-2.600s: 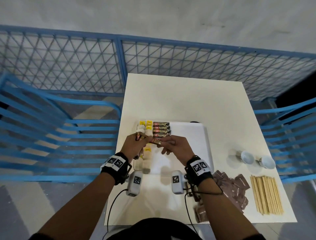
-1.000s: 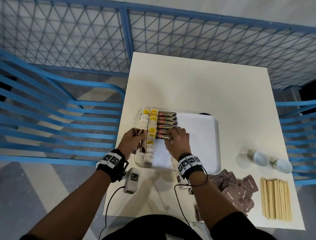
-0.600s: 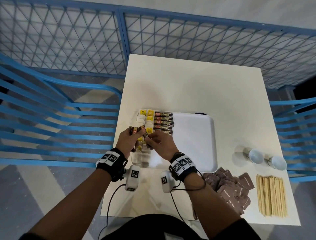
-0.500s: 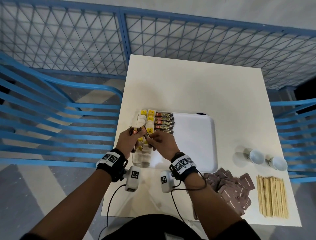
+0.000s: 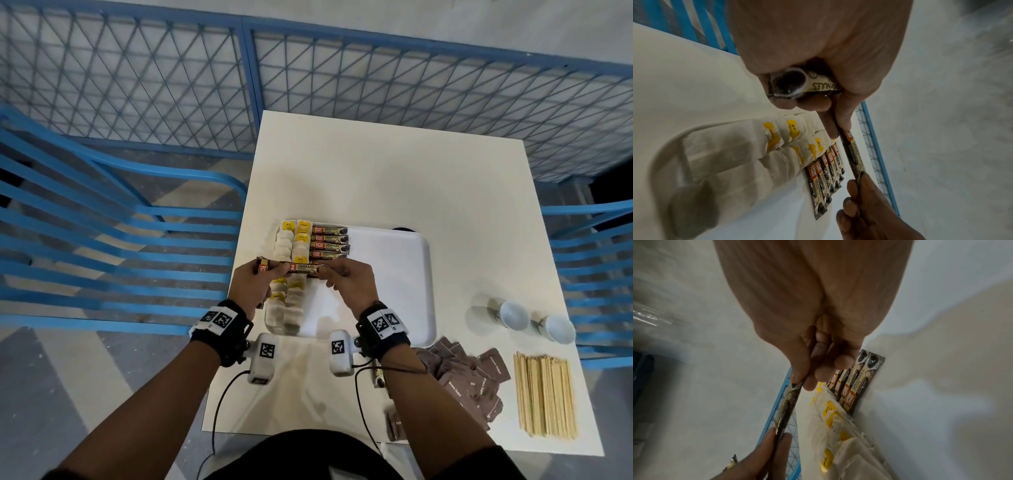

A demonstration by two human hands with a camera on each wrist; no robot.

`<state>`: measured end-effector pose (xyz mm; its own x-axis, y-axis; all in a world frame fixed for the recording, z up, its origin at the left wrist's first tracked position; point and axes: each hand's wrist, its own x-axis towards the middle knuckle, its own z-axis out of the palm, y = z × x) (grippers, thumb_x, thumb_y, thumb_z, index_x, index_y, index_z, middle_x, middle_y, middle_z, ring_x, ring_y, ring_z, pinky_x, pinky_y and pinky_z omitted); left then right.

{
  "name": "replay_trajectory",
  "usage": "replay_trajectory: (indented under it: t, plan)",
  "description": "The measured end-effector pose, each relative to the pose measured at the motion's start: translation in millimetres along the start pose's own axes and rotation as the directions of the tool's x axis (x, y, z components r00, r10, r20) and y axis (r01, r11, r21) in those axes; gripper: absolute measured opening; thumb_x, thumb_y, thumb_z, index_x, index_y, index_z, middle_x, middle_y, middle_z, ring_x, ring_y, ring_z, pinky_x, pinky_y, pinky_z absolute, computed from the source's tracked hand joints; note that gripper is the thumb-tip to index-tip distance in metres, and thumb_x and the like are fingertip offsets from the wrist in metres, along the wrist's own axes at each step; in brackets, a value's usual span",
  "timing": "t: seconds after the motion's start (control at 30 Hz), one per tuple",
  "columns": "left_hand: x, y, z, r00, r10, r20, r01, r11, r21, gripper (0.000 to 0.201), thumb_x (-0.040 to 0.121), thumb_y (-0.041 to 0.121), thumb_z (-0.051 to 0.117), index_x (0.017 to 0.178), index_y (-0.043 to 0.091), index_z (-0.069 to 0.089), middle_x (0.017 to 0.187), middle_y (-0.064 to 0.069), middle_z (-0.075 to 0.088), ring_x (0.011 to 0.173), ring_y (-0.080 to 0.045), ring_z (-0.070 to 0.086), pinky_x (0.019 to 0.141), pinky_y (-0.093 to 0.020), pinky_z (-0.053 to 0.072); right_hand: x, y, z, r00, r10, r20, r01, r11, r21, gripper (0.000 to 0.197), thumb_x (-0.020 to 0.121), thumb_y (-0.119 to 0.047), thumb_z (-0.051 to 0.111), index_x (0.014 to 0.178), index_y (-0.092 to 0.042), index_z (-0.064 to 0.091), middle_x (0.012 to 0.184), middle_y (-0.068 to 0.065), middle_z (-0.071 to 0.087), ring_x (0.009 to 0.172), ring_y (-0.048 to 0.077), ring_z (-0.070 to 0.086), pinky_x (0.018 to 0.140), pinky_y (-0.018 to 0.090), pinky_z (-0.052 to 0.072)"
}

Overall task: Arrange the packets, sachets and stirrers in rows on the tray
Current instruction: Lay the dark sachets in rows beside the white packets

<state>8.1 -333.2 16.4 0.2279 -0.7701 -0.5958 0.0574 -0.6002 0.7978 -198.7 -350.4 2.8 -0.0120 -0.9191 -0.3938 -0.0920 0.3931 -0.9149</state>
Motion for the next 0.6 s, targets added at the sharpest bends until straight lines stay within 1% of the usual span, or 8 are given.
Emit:
replay_trajectory:
  t: [0.07,0.13,0.2,0.27,0.37,0.43,0.5,0.6]
  plan:
    - [-0.2,-0.6,0.9,1.0,-0.001,0.01,0.001,1.0,-0.005,0.021,0.085,0.024,0.08,0.091,0.005,0.073,0.091,-0.017,0.077,0.045,-0.016,0.037,0.041,-0.022,0.03,-0.4,0.6,-1.1,1.0,-0.001,-0.005,0.001,1.0,0.0,0.013,0.084,-0.007,0.077,0.096,-0.002,0.077,0.076,0.012,0.074,0.055,0.008,0.061,0.056,0.017,0.046]
    - [-0.2,-1.8,2.3,1.0,-0.001,0.012,0.001,1.0,-0.005,0.018,0.086,0.024,0.08,0.088,0.008,0.072,0.092,-0.018,0.077,0.044,-0.016,0.037,0.043,-0.023,0.03,0.4,2.2,-2.4,1.0,0.0,-0.014,-0.001,0.999,-0.032,0.011,0.086,-0.009,0.076,0.096,-0.005,0.078,0.077,0.009,0.076,0.056,0.01,0.062,0.058,0.018,0.046]
    - [0.9,-3.2,4.4,1.0,0.0,0.005,0.0,1.0,0.002,0.019,0.086,0.025,0.08,0.089,0.008,0.072,0.093,-0.023,0.075,0.043,-0.015,0.037,0.043,-0.023,0.031,2.3,2.4,-2.4,0.999,-0.03,-0.032,0.026,0.991,-0.13,0.009,0.089,-0.012,0.073,0.096,-0.011,0.078,0.078,0.003,0.076,0.06,0.01,0.065,0.063,0.021,0.049]
    - [1.8,-4.0,7.0,1.0,0.003,-0.001,-0.003,1.0,-0.001,0.017,0.086,0.024,0.08,0.088,0.009,0.072,0.093,-0.024,0.075,0.043,-0.013,0.037,0.041,-0.021,0.033,4.9,2.7,-0.3,0.99,-0.133,-0.05,0.113,0.949,-0.295,0.013,0.092,-0.018,0.069,0.103,-0.017,0.076,0.087,-0.004,0.074,0.072,0.008,0.066,0.074,0.023,0.051]
    - [-0.2,-4.5,11.3,1.0,0.011,-0.011,-0.011,1.0,0.012,0.019,0.086,0.022,0.08,0.093,0.005,0.074,0.088,-0.017,0.077,0.041,-0.009,0.039,0.04,-0.019,0.035,2.6,1.0,6.7,0.922,-0.387,0.016,0.328,0.757,-0.565,0.032,0.087,-0.039,0.071,0.114,-0.023,0.07,0.105,-0.005,0.066,0.095,0.012,0.054,0.084,0.024,0.042]
    - [-4.6,-2.1,14.9,1.0,0.016,0.003,-0.016,1.0,0.012,0.019,0.087,0.019,0.079,0.095,0.003,0.075,0.072,-0.009,0.075,0.037,-0.006,0.041,0.039,-0.018,0.034,-0.5,-1.0,11.4,0.861,-0.487,0.145,0.446,0.586,-0.677,0.037,0.082,-0.045,0.07,0.113,-0.025,0.069,0.11,-0.004,0.062,0.102,0.017,0.048,0.086,0.029,0.037]
    - [-8.5,0.4,19.0,1.0,0.017,0.014,-0.018,0.999,0.026,0.016,0.088,0.017,0.077,0.095,0.003,0.076,0.049,0.006,0.063,0.034,-0.005,0.039,0.037,-0.018,0.033,-2.9,-2.4,14.4,0.818,-0.523,0.239,0.508,0.464,-0.726,0.028,0.081,-0.037,0.072,0.107,-0.025,0.071,0.108,-0.003,0.061,0.105,0.022,0.048,0.084,0.035,0.038]
    - [-9.8,1.2,20.9,0.999,0.018,0.027,-0.019,0.999,0.048,0.017,0.092,0.02,0.073,0.097,0.004,0.076,0.042,0.01,0.055,0.034,-0.006,0.037,0.037,-0.018,0.031,-1.5,-1.3,13.4,0.809,-0.528,0.259,0.518,0.431,-0.739,0.018,0.083,-0.025,0.074,0.101,-0.022,0.074,0.103,-0.002,0.062,0.101,0.025,0.051,0.079,0.036,0.038]
